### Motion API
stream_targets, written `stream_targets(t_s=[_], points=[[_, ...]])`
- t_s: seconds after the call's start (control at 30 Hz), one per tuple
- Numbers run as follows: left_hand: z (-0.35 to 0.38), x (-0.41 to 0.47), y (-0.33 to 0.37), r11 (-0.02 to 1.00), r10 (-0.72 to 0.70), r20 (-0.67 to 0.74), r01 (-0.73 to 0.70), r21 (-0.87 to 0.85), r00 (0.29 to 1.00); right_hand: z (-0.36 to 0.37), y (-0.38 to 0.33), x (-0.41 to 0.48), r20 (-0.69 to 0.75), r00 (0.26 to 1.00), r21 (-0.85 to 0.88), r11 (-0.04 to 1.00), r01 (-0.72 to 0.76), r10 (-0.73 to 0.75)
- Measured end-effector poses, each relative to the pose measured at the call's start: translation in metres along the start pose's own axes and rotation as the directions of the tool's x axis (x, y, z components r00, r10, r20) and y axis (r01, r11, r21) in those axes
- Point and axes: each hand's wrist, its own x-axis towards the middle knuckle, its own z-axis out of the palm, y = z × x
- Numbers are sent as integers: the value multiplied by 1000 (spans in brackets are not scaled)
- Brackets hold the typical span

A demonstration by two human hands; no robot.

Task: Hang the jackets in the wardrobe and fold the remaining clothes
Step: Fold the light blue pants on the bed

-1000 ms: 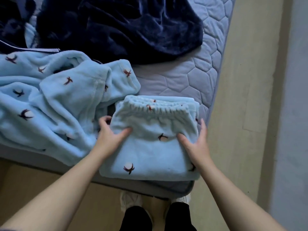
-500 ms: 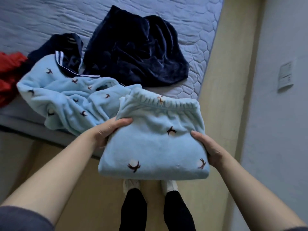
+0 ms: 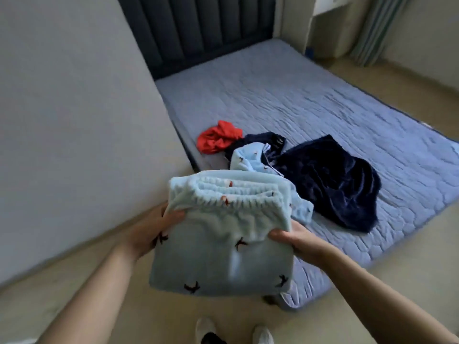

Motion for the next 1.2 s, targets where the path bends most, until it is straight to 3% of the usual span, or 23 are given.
stream_targets(t_s=[0.1, 0.2, 0.33, 0.43, 0.5, 0.57, 0.63, 0.67, 0.8, 0.9, 0.97, 1.03, 1.2], points=[[-56, -85, -16, 981, 78, -282, -124, -149, 956, 80, -35, 41, 170, 985, -171, 984, 42, -12], [-101, -175, -35, 919, 120, -535, -297, -260, 836, 180, -60, 76, 360, 932, -241, 962, 130, -36], [-146, -305, -77, 822, 98, -794, -499, -276, 601, 332, -67, 93, 626, 780, -274, 932, 237, -14], [-169, -404, -112, 819, 72, -868, -526, -229, 491, 439, -55, 92, 755, 654, -297, 912, 282, 44], [-181, -476, -127, 881, 40, -906, -442, -166, 421, 520, -43, 85, 863, 495, -293, 896, 333, 98], [-192, -542, -134, 951, 38, -959, -306, -52, 281, 600, -32, 71, 934, 321, -289, 858, 425, 156], [-203, -603, -131, 989, 87, -987, -128, 70, 136, 676, -25, 58, 950, 233, -303, 795, 525, 207], [-208, -630, -127, 993, 119, -987, -25, 117, 106, 711, -21, 52, 950, 213, -310, 752, 582, 227], [-235, -696, -114, 891, 327, -938, 294, 347, 116, 835, 1, 23, 934, 53, -244, 522, 817, 354], [-272, -711, -111, 680, 442, -887, 597, 426, 130, 916, 27, 5, 877, -20, -127, 273, 954, 479], [-303, -725, -119, 538, 376, -919, 778, 324, 123, 966, 46, -2, 831, -39, -22, 103, 994, 555], [-336, -742, -129, 485, 268, -956, 841, 240, 118, 1012, 64, -3, 784, -64, 76, 6, 997, 617], [-416, -789, -143, 551, 106, -990, 823, 139, 96, 1124, 96, 6, 709, -169, 290, -64, 955, 685]])
